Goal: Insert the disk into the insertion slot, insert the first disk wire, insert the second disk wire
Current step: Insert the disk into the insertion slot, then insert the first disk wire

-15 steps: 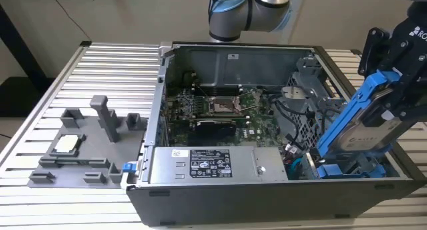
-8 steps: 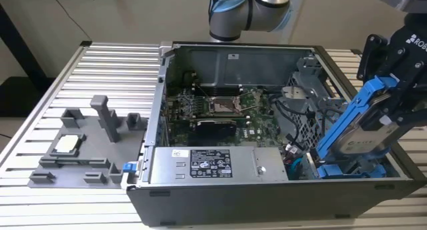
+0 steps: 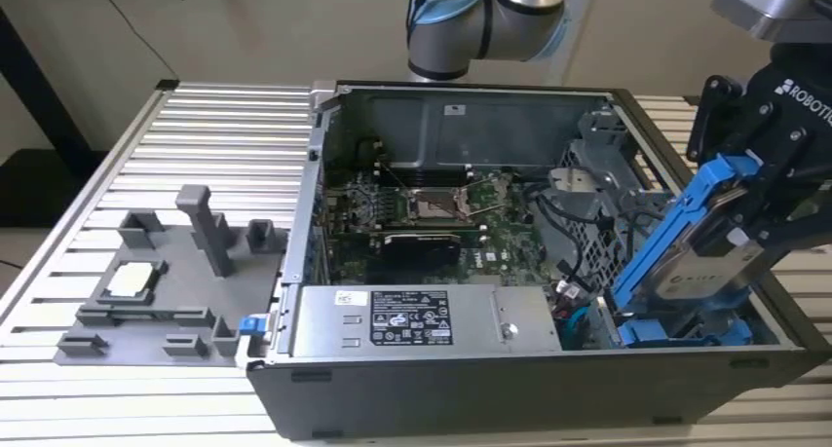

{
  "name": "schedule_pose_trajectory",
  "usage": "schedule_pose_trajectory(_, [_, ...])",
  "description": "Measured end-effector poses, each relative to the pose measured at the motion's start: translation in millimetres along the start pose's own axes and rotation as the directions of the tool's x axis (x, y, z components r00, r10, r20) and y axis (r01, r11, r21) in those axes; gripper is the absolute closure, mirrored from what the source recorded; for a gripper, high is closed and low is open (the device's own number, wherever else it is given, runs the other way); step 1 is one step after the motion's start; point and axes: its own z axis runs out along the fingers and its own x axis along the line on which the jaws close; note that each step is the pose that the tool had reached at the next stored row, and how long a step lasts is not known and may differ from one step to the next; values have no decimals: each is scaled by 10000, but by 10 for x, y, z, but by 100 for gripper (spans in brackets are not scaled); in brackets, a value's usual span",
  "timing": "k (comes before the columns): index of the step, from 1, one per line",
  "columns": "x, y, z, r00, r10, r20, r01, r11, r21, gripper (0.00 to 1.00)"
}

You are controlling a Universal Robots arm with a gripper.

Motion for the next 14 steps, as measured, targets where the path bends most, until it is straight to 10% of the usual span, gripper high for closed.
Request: schedule_pose_trajectory(14, [-2,-27,128,9990,439,29,-439,9990,-4,67])
